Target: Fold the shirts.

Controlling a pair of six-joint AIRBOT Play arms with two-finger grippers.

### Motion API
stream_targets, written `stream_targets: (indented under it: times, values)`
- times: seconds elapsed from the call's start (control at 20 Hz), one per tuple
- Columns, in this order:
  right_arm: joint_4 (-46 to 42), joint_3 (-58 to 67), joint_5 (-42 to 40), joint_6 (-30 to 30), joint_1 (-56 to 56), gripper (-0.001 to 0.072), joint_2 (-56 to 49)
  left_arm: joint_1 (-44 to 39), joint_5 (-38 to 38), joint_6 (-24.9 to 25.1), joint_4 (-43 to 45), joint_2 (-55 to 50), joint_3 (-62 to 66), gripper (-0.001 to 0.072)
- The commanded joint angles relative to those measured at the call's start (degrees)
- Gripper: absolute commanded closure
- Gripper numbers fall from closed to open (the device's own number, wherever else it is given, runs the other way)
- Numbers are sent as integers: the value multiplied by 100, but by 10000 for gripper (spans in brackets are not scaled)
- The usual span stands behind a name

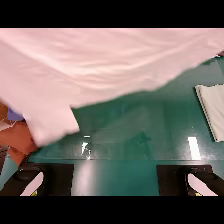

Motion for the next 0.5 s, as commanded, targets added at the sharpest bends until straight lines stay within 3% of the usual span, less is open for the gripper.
stream_targets:
  times: [0.0,0.15,0.3,0.45]
  values:
    - [-155,168,61,48,2,698,-72,7,-647,-83,4,-61,-11,681]
    - [-153,-581,140,70,2,699,-507,7,-1045,-214,4,-328,-994,681]
    - [-146,-1215,251,70,2,699,-1355,7,-920,-203,4,-839,-2531,680]
    - [-144,-1694,24,46,2,699,-2402,-37,-31,-22,-13,-1735,-3810,681]
